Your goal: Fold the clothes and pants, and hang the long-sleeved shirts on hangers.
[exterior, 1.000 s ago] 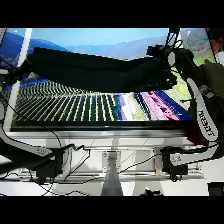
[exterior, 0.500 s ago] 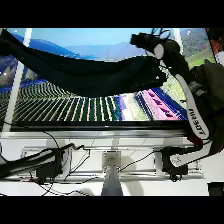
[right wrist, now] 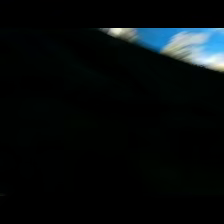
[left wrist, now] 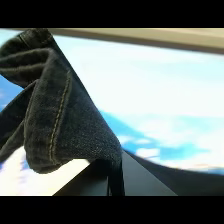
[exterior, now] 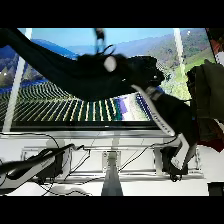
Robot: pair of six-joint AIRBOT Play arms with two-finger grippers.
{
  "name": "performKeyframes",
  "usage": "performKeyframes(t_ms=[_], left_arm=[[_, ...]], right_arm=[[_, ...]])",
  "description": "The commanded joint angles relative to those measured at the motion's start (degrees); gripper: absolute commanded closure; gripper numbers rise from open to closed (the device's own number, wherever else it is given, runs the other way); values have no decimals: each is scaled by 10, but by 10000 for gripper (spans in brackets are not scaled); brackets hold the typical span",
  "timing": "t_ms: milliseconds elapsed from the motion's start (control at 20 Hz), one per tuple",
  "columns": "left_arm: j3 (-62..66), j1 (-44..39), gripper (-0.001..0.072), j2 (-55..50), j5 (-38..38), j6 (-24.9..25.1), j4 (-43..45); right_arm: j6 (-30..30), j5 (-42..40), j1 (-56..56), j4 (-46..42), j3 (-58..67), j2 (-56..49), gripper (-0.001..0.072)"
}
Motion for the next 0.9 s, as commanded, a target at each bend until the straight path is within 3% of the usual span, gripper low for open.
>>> performKeyframes(t_ms=[0, 350, 600, 850], left_arm=[[0, -22, 683, 7, -9, 0, -46], [0, -52, 683, 5, -9, 0, -47], [-1, -104, 683, -16, -47, 0, -51], [-1, -251, 683, -97, -129, 0, -105]], right_arm=[[-2, -14, 83, 63, 74, -63, 674], [-2, -59, 93, 86, 79, -80, 673], [-4, 19, -19, 19, 79, -50, 672], [-4, 115, -165, 12, 79, 14, 671]])
